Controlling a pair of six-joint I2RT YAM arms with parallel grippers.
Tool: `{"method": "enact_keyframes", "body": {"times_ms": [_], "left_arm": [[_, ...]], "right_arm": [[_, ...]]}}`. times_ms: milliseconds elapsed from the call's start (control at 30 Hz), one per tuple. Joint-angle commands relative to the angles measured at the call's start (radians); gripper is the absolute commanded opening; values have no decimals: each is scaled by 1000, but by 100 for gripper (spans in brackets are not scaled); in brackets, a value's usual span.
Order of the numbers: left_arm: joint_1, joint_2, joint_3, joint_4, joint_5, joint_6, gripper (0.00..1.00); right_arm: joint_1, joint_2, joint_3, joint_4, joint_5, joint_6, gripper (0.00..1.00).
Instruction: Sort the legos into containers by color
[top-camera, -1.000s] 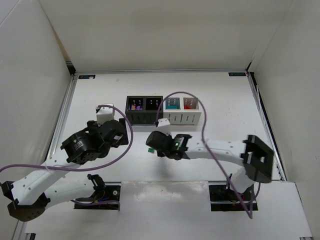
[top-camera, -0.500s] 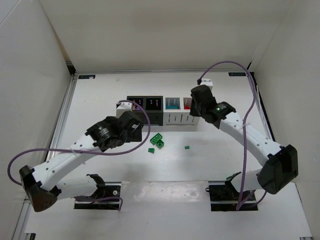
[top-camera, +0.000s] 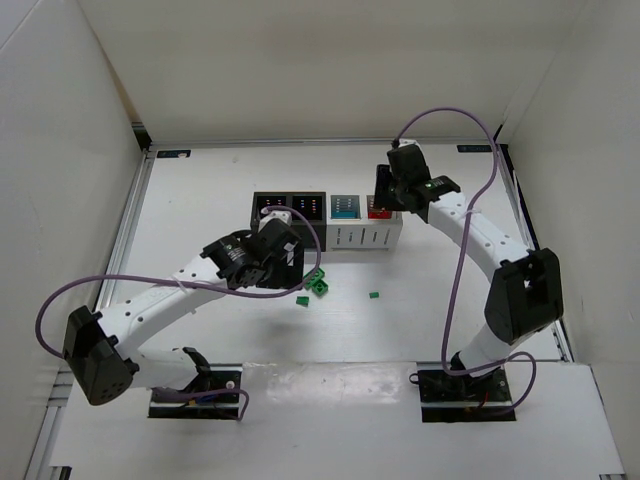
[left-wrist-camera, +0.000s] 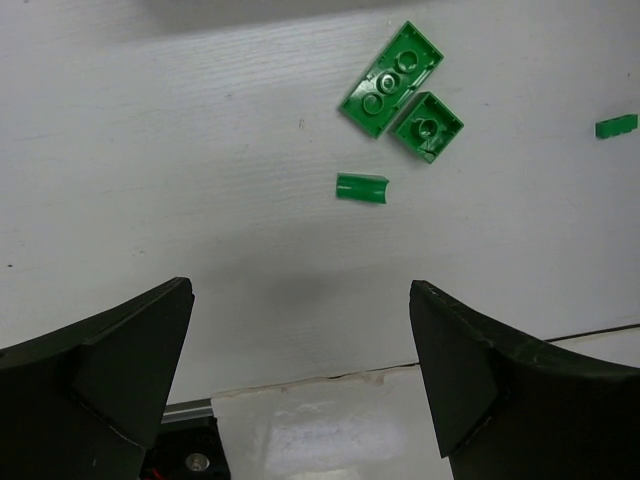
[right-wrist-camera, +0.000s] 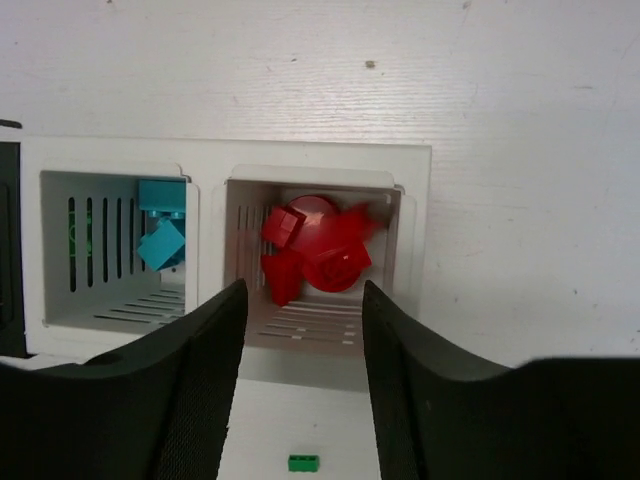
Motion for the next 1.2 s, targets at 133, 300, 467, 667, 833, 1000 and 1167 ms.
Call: {"method": "enact_keyframes", "body": {"times_ms": [133,300,467,667,833,1000,1167], "left_arm": [[7,9,-81,105,130,15,100],[7,40,-139,165,154,26,97],[5,124,-172,209,174,14,93],[-15,189,-198,337,202,40,90],[-16,299,-187,412,223,57,85],[-22,382,-142,388,206,41,74],[-19,402,-158,403,208,26,70]], "right_arm": [[64,-94,45,-20,43,-63,69],[102,-240,-15,-34,118,-37,70],[147,-419,-180,-60,179,17,72],[150,-568,-286,-120,190,75,72],[148,-628,-319,-166,215,106,72],[133,-674,-335,-202,222,117,72],[118,-711,-355,-209,224,128,72]]}}
